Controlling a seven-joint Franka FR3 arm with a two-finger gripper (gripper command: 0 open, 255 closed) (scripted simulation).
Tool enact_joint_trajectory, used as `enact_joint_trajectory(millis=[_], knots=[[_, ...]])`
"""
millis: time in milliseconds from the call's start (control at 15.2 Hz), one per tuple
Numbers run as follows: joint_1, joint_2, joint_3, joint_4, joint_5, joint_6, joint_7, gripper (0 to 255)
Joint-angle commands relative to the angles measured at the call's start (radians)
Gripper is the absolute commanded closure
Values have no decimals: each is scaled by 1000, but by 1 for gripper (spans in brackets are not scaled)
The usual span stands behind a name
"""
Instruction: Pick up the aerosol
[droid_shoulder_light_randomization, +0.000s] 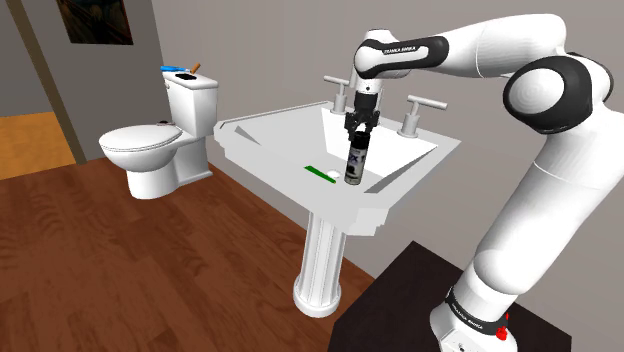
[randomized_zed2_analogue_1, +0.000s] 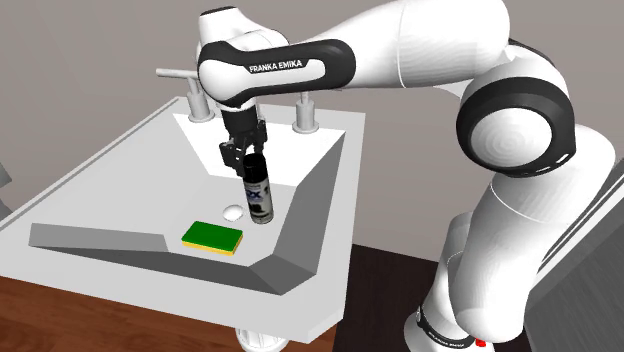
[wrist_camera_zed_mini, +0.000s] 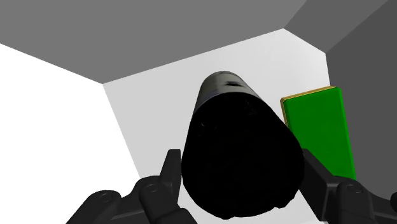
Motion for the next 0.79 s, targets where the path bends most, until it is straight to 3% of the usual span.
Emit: enact_joint_trajectory(millis=[0, 726], knots=[[3, 4, 3, 33, 0, 14, -1, 255], [4, 18, 0, 174, 3, -112, -2, 255]])
